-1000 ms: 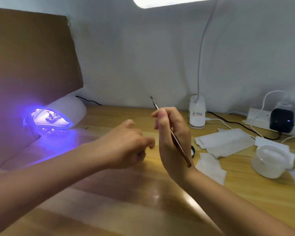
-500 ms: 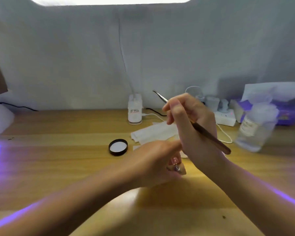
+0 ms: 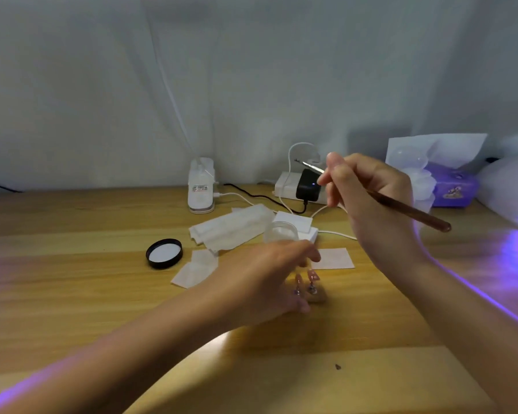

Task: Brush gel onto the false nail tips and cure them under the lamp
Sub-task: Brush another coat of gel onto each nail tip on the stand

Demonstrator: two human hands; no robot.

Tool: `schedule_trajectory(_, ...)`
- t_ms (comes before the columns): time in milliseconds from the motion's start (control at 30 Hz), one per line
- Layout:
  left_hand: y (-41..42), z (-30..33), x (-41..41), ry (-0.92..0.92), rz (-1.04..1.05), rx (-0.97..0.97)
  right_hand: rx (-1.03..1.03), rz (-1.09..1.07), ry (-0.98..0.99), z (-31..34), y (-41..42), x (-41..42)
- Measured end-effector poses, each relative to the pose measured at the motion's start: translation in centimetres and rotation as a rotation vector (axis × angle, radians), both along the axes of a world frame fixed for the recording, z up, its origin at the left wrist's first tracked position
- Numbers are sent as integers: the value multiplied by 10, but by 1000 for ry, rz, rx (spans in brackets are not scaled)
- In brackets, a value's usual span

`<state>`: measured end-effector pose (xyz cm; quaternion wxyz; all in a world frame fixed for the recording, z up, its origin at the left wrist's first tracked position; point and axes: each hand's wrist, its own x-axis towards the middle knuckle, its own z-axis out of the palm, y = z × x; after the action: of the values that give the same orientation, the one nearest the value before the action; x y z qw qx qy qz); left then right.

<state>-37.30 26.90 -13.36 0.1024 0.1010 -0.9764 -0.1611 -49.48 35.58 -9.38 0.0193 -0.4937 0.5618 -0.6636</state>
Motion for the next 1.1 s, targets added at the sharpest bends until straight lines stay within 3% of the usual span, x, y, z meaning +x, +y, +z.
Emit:
schedule_trajectory(167,-22,-6,52,66,95,-8,68,22,-17,1,-5,-7)
schedule_trajectory(333,-33,-19,66,94,185,270,378,71,-86,-5,-20,-20)
schedule_trajectory(400,-35,-20,63,108,177,293,447,43,-54,-8,-24,-23)
schedule_trajectory(567,-35,-20,53,123,190,305,452,-60,107,-12,-37,-30)
schedule_trajectory(733,-30,-25,40,172,259,347,604,-26,309,-18,-49,-25)
schedule_trajectory(1100,-26,-24,34,150,310,404,630,8,303,-20,-58,-22)
